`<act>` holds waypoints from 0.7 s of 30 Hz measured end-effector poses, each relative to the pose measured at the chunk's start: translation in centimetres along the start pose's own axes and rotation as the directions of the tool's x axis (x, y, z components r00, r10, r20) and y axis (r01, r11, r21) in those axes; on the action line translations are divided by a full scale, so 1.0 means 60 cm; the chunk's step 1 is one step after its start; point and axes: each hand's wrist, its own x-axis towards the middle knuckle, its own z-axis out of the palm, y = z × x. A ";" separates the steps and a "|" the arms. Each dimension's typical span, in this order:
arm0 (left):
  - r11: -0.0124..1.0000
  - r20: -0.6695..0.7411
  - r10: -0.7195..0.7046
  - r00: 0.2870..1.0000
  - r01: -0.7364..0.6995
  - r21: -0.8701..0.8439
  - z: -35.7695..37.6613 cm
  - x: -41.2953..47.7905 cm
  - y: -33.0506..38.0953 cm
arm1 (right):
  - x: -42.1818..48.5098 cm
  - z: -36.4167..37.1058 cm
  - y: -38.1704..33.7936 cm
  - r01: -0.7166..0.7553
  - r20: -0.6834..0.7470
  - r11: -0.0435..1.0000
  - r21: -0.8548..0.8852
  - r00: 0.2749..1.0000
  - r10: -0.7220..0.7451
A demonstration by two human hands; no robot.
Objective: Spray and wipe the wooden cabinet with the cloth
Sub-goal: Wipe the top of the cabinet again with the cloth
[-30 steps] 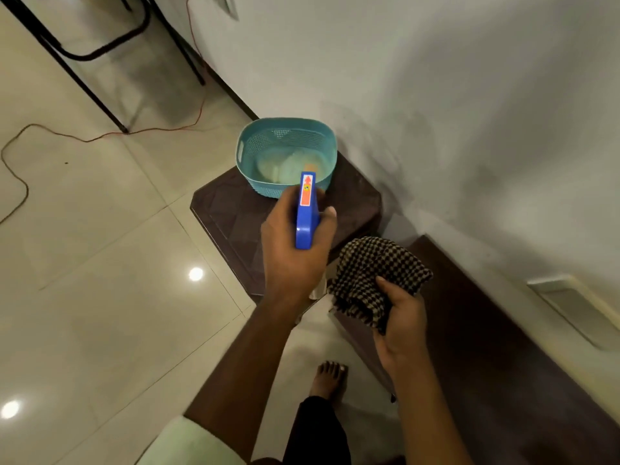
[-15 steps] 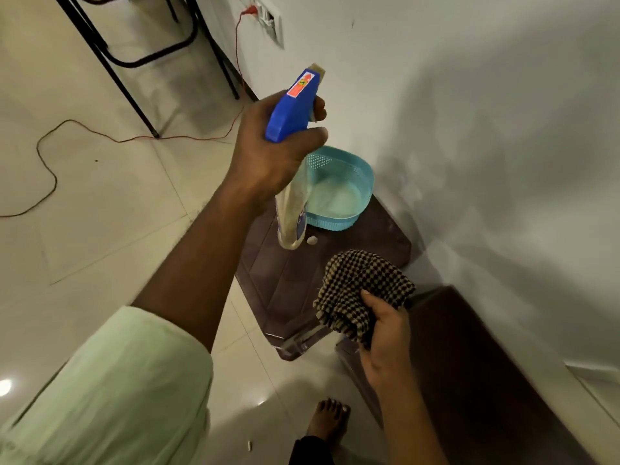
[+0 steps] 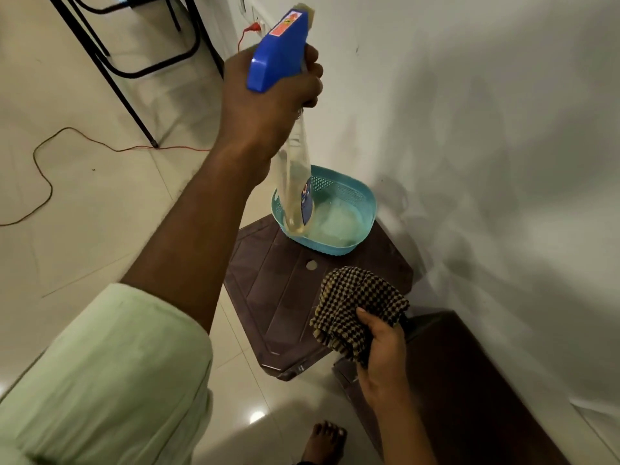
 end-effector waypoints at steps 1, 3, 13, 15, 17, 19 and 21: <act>1.000 0.019 0.015 1.000 -0.015 0.009 0.005 0.007 -0.006 | 0.002 -0.001 -0.001 0.004 0.000 1.000 -0.004 1.000 -0.004; 0.999 0.051 0.028 0.998 -0.030 0.042 0.013 0.018 -0.025 | 0.003 -0.002 -0.002 0.013 -0.011 1.000 -0.010 1.000 -0.013; 0.993 0.146 -0.082 0.986 0.069 0.092 0.032 0.018 -0.133 | 0.019 -0.034 0.027 0.071 -0.136 0.997 -0.030 0.988 -0.074; 0.993 0.139 -0.093 0.986 0.082 0.083 0.032 0.013 -0.148 | 0.025 -0.045 0.034 0.065 -0.135 0.998 -0.027 0.989 -0.068; 0.994 0.123 -0.103 0.987 0.096 0.060 0.030 0.008 -0.160 | 0.022 -0.049 0.033 0.057 -0.124 0.997 -0.045 0.990 -0.062; 0.992 0.109 -0.126 0.986 0.122 0.043 0.027 0.002 -0.171 | 0.018 -0.054 0.032 0.054 -0.110 0.998 -0.020 0.992 -0.056; 0.989 0.099 -0.145 0.984 0.142 0.038 0.024 -0.004 -0.181 | 0.020 -0.059 0.033 0.038 -0.098 0.999 -0.002 0.994 -0.038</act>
